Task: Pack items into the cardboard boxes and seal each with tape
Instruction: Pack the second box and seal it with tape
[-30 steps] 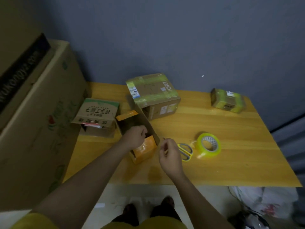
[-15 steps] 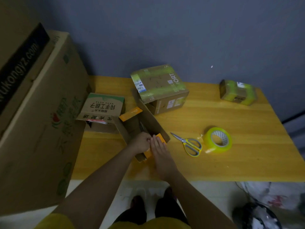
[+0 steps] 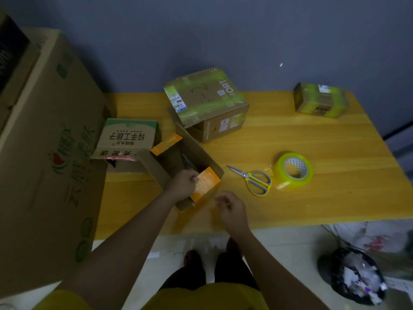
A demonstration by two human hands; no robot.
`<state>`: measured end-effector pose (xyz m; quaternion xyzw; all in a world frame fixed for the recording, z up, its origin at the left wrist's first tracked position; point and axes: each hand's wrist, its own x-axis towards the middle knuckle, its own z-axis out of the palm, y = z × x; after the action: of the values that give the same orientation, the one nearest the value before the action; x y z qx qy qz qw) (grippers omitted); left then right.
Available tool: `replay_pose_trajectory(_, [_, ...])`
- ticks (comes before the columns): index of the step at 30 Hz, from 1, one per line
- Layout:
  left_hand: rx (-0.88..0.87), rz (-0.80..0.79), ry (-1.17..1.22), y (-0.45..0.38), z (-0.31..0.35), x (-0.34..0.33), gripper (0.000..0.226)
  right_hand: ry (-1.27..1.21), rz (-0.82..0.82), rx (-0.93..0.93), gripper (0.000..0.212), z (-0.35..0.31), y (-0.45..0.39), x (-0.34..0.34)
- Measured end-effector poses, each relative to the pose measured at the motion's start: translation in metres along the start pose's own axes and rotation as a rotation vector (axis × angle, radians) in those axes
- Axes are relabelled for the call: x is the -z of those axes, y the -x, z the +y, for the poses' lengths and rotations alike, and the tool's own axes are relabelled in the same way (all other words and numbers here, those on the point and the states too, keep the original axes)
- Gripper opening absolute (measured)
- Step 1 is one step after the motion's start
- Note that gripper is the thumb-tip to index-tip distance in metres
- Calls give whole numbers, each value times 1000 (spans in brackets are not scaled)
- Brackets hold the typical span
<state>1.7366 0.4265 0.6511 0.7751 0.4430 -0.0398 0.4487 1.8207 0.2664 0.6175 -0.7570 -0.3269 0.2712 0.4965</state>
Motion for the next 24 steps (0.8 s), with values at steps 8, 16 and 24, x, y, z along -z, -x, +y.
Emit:
replay_pose_trajectory(8, [15,12,44,-1,6,-1,24,-603,93,-466,43,-31,-51,-27])
replay_pose_trajectory(16, [40,-106,14,4,9,-5,21,-94,-41,-328,24,18,-13,-8])
replay_pose_trajectory(24, [-20,-37,-34,-2,23,-19,19,21,29,-80,29,-6,-28,-3])
